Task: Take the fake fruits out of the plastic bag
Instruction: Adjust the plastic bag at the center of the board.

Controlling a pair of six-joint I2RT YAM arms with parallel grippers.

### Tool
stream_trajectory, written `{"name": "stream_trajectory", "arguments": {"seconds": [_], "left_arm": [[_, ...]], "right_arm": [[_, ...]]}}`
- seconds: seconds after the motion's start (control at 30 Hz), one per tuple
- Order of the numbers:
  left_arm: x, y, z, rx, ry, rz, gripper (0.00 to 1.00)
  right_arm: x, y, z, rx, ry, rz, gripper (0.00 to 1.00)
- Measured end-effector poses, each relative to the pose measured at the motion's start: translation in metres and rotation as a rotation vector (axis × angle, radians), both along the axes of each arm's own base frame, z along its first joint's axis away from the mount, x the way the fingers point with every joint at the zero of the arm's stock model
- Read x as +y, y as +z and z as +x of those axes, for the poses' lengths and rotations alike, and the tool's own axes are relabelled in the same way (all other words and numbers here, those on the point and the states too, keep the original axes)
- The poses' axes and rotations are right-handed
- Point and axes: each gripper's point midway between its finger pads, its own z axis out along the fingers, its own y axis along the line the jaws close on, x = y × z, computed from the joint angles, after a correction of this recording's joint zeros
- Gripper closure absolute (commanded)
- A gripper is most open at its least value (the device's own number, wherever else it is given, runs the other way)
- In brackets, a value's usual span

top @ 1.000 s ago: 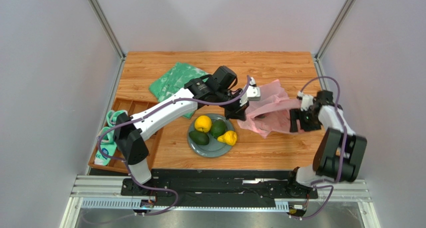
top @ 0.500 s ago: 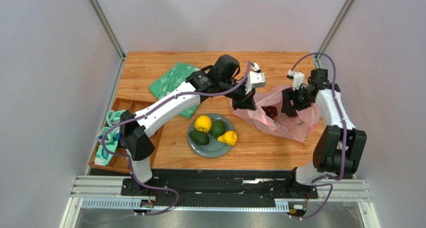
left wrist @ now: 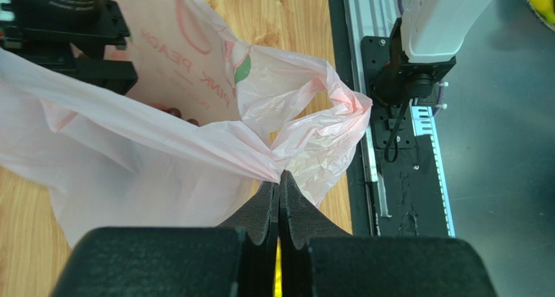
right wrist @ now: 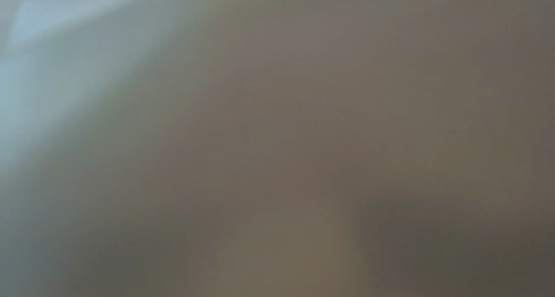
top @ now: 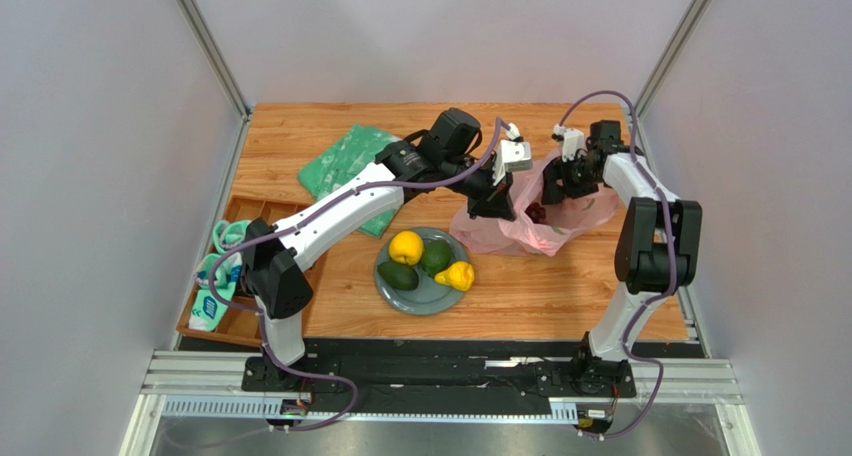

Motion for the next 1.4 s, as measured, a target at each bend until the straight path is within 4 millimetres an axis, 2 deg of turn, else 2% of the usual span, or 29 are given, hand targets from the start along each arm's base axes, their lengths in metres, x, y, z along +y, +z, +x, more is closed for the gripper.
{"name": "stream_trajectory", "arguments": {"seconds": [0.1,0.27,0.4,0.47,0.5,0.6,0.67,0.77,0.87,0.93,1.0,1.07,1.13,1.2,1.27,1.3,1.4], "left_arm": [[-0.001,-0.006,0.003,0.013,0.007,0.01,1.0],[-0.002,-0.013,0.006,0.039,0.025,0.016,1.0],[-0.002,-0.018,0.008,0.061,0.037,0.023,1.0],[-0.003,-0.02,0.009,0.067,0.039,0.026,1.0],[-0.003,-0.021,0.009,0.07,0.04,0.028,1.0],[-0.003,-0.024,0.009,0.079,0.043,0.033,1.0],[-0.004,-0.025,0.01,0.081,0.044,0.036,1.0],[-0.003,-0.027,0.009,0.081,0.046,0.045,1.0],[0.001,-0.032,0.007,0.082,0.039,0.064,1.0],[0.007,-0.036,0.004,0.083,0.035,0.08,1.0],[0.021,-0.044,-0.003,0.092,0.038,0.11,1.0],[0.035,-0.046,-0.011,0.097,0.04,0.133,1.0],[0.046,-0.039,-0.016,0.081,0.045,0.128,1.0],[0.049,-0.026,-0.017,0.049,0.047,0.096,1.0],[0.049,-0.015,-0.02,0.034,0.039,0.069,1.0],[0.048,-0.011,-0.021,0.033,0.031,0.057,1.0],[0.037,0.002,-0.017,0.035,0.015,0.02,1.0]], "right_arm": [[0.0,-0.007,0.023,-0.013,-0.016,-0.025,0.19],[-0.001,-0.005,0.064,-0.064,-0.033,-0.028,0.19],[0.01,-0.01,0.093,-0.095,-0.017,0.019,0.18],[0.019,-0.016,0.103,-0.094,0.003,0.044,0.18],[0.025,-0.02,0.107,-0.091,0.014,0.056,0.22],[0.038,-0.033,0.116,-0.075,0.034,0.069,0.25],[0.042,-0.042,0.116,-0.055,0.026,0.067,0.25],[0.041,-0.043,0.115,-0.051,0.001,0.053,0.23],[0.019,-0.044,0.088,-0.011,-0.061,0.005,0.23],[-0.005,-0.046,0.048,0.061,-0.125,-0.024,0.23],[-0.036,-0.044,-0.002,0.148,-0.211,-0.052,0.23],[-0.075,-0.039,-0.064,0.231,-0.323,-0.076,0.23],[-0.111,-0.025,-0.122,0.271,-0.436,-0.103,0.23],[-0.132,-0.002,-0.17,0.262,-0.502,-0.135,0.24],[-0.13,0.021,-0.185,0.196,-0.492,-0.16,0.25],[-0.123,0.034,-0.181,0.139,-0.456,-0.158,0.27],[-0.092,0.052,-0.155,0.049,-0.32,-0.11,0.29]]}}
